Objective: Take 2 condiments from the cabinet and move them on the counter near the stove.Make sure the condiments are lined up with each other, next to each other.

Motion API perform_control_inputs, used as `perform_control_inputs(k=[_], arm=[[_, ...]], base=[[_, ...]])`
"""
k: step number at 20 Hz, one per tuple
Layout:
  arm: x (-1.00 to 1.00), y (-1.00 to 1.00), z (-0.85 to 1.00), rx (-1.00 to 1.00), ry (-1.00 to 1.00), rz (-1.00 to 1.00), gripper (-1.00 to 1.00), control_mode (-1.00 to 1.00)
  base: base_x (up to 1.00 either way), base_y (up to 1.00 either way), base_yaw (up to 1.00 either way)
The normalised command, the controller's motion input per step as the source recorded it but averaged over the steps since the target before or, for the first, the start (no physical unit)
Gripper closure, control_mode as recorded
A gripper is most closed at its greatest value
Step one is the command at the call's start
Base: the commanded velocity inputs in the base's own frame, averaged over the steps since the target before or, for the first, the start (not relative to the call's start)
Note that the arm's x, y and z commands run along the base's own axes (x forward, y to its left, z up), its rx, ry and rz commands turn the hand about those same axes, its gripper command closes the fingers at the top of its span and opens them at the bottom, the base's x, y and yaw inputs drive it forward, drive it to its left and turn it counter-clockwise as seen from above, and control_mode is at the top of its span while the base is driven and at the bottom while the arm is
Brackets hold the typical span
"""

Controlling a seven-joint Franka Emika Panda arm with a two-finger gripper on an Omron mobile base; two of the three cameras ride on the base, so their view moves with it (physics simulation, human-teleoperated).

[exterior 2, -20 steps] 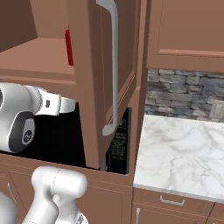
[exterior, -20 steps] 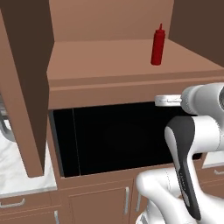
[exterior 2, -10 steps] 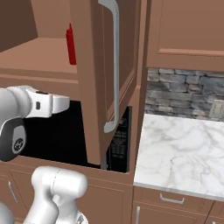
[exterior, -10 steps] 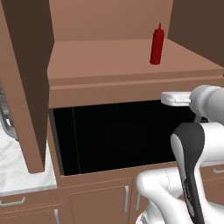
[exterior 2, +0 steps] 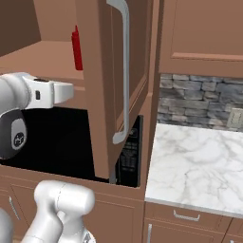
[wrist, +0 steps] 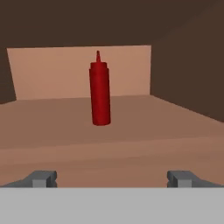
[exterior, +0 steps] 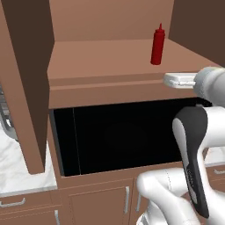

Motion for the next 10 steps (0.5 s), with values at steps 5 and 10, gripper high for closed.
perform_control_inputs(k=[5,10], arm=[[0.42,0.00,0.37,0.00,0.10,-0.01,-1.00,-1.00],[0.68,0.03,0.05,0.00,0.13,0.00,-1.00,-1.00]], base=[[0.00,0.00,0.00],[0.00,0.00,0.00]])
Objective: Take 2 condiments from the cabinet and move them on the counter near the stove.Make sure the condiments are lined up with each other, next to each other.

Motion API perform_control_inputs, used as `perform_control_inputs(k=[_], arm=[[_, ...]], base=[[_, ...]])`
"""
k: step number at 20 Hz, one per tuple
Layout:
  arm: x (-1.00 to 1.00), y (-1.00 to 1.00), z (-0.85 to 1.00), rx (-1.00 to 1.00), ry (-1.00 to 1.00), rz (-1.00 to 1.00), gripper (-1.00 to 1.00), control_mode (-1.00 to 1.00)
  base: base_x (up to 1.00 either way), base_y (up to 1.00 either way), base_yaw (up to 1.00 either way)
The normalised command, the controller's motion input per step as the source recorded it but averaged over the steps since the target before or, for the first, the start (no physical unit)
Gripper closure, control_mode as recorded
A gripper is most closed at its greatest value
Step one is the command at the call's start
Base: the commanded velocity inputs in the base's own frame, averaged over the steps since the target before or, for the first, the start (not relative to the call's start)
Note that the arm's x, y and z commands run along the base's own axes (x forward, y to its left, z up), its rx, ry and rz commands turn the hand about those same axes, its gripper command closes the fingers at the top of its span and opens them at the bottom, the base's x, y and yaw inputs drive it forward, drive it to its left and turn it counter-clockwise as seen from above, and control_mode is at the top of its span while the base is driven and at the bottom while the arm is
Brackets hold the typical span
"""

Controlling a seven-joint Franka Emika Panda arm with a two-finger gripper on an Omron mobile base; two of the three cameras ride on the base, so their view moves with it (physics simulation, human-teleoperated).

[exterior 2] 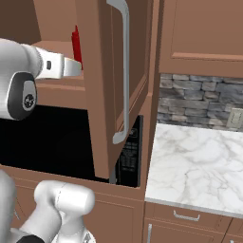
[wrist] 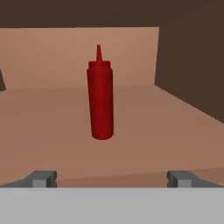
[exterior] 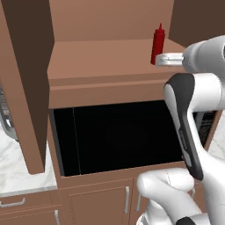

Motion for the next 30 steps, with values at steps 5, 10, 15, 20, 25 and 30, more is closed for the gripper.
perform_control_inputs(k=[5,10,15,20,25,30], arm=[[0.74,0.00,0.00,-0.01,0.06,0.00,-1.00,-1.00],[0.62,0.02,0.00,-0.01,0.05,0.00,-1.00,-1.00],[0.36,0.05,0.00,0.00,0.00,-0.02,-1.00,-1.00],[0.28,0.01,-0.01,0.00,0.00,-0.04,-1.00,-1.00],[0.21,0.00,-0.04,0.00,0.00,-0.04,-1.00,-1.00],[0.20,0.03,-0.03,0.00,0.00,-0.03,-1.00,-1.00]], base=[[0.00,0.00,0.00],[0.00,0.00,0.00],[0.00,0.00,0.00],[0.00,0.00,0.00],[0.00,0.00,0.00],[0.00,0.00,0.00]])
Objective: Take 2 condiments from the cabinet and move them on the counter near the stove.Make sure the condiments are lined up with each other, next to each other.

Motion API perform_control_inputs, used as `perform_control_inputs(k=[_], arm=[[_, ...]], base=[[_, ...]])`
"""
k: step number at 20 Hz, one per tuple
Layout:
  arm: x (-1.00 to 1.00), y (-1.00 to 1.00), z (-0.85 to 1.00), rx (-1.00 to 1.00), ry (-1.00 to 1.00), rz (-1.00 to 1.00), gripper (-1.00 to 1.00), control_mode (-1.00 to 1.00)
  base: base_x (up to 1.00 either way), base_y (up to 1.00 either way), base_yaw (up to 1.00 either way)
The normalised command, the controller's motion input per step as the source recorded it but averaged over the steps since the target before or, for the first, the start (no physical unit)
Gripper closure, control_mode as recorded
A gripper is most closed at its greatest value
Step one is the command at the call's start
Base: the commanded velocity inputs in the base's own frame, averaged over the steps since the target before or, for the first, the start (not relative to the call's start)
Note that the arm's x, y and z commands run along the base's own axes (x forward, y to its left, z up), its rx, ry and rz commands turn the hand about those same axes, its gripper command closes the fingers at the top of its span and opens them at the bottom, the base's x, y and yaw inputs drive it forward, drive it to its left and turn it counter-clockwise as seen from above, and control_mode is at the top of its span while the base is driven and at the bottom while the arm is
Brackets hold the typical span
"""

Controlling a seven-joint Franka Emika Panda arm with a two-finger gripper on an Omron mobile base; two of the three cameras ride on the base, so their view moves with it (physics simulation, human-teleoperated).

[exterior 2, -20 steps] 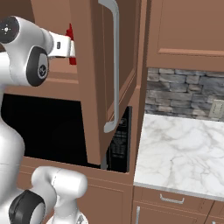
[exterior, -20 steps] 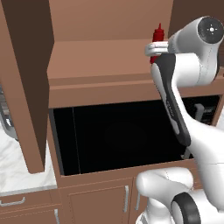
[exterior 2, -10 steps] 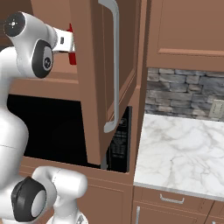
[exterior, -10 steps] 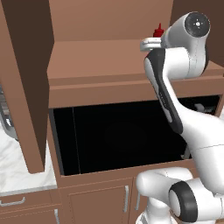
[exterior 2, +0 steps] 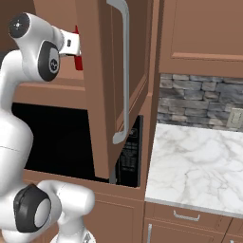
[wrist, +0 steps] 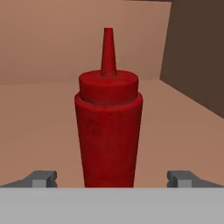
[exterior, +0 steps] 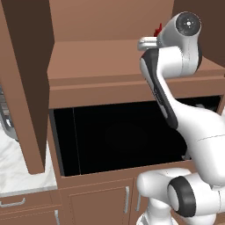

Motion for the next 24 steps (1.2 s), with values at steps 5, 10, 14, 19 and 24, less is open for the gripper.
perform_control_inputs(k=[5,10,14,19,24], arm=[[0.21,0.08,0.00,0.00,0.00,-0.01,-1.00,-1.00],[0.18,0.04,0.00,0.00,0.00,-0.02,-1.00,-1.00],[0.12,0.00,0.00,0.00,0.00,-0.03,-1.00,-1.00],[0.03,0.00,0.00,0.00,0.00,-0.04,-1.00,-1.00],[0.03,0.00,0.00,0.00,0.00,-0.04,-1.00,-1.00]], base=[[0.00,0.00,0.00],[0.00,0.00,0.00],[0.00,0.00,0.00],[0.00,0.00,0.00],[0.00,0.00,0.00]])
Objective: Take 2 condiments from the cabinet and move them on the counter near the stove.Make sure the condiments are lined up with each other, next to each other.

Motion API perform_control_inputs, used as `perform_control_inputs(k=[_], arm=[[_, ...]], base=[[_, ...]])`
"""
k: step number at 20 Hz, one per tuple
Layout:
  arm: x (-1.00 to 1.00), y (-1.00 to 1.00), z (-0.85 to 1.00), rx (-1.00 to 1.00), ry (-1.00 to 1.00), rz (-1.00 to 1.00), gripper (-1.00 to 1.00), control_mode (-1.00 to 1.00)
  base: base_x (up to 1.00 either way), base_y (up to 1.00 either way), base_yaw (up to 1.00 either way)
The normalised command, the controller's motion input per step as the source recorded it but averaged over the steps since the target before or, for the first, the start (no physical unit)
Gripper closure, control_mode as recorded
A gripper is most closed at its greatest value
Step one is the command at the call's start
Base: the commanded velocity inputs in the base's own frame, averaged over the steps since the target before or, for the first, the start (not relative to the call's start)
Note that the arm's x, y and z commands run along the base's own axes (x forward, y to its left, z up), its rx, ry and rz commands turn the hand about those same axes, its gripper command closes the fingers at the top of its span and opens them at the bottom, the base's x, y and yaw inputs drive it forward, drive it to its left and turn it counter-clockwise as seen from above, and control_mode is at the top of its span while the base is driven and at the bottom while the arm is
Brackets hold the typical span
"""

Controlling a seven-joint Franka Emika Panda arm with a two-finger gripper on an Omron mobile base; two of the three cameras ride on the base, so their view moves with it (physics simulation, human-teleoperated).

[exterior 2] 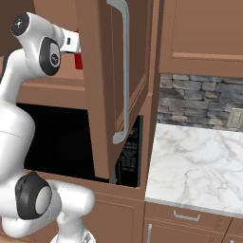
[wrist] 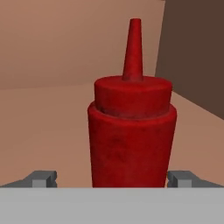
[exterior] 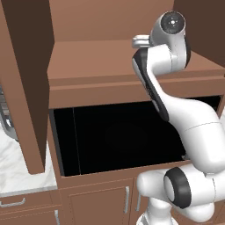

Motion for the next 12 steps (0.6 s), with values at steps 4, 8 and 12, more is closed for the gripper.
perform_control_inputs(k=[4,8,12], arm=[[0.00,0.00,0.00,0.00,0.00,-0.02,1.00,-1.00],[0.00,0.00,0.00,0.00,0.00,0.00,1.00,-1.00],[0.00,0.00,0.00,0.00,0.00,0.00,1.00,-1.00]], base=[[0.00,0.00,0.00],[0.00,0.00,0.00],[0.00,0.00,0.00]])
